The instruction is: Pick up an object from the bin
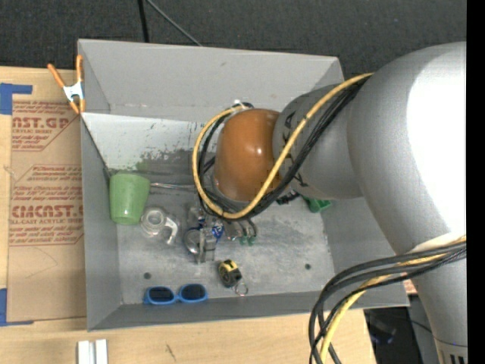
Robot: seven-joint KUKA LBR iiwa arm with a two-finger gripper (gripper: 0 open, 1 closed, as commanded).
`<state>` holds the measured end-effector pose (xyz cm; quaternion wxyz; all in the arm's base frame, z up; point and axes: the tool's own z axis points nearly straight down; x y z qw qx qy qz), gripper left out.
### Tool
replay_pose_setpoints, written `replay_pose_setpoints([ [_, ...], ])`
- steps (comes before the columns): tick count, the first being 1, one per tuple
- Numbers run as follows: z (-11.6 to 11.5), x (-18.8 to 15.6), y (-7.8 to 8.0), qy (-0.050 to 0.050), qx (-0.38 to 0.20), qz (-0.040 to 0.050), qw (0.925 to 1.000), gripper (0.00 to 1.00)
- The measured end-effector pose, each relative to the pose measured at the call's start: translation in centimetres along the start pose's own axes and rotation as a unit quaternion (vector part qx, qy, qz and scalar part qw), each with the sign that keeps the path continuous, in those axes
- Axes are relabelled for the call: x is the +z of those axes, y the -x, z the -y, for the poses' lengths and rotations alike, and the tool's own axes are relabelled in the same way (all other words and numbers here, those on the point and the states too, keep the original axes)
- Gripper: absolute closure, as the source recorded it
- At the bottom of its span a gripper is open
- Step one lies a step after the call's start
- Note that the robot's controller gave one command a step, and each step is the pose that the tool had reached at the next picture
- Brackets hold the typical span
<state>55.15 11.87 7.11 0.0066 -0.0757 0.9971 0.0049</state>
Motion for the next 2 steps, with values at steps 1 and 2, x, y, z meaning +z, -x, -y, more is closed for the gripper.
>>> replay_pose_setpoints([
  [1,-0.2,-1.8,0.3,-0.003,-0.001,-0.0014,1.0000,1.00],
  [2,-0.3,-9.5,0.6,-0.004,-0.001,-0.0020,1.0000,1.00],
])
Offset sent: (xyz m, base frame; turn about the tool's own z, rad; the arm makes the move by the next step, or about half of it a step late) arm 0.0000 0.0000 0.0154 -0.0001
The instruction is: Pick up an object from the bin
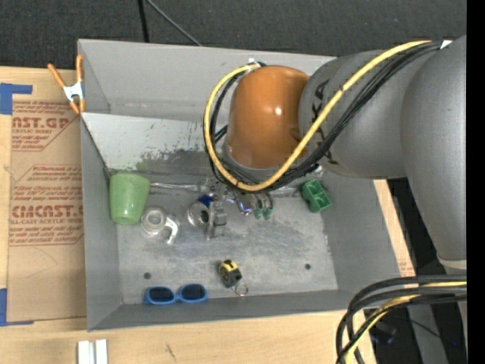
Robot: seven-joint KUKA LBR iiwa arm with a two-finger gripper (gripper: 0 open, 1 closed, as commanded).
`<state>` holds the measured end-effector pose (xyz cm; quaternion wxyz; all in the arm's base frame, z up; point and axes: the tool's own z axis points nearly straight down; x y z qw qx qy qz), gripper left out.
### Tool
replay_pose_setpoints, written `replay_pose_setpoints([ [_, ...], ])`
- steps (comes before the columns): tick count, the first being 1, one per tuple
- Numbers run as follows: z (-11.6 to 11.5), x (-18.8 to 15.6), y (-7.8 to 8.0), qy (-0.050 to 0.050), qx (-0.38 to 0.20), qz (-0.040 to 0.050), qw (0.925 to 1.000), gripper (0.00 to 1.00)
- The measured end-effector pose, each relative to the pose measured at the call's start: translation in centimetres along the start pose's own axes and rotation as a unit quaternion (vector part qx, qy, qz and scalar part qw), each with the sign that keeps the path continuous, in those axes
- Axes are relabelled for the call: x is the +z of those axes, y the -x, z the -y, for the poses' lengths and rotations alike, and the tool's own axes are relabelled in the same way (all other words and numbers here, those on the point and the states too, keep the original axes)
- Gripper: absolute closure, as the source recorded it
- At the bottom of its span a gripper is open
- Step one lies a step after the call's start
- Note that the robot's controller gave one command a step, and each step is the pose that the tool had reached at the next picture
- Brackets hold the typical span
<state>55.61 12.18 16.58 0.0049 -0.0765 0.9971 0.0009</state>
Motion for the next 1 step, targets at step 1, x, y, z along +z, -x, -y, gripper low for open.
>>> replay_pose_setpoints([
  [1,-0.06,-1.28,0.11,0.000,0.000,-0.0028,1.0000,1.00],
])
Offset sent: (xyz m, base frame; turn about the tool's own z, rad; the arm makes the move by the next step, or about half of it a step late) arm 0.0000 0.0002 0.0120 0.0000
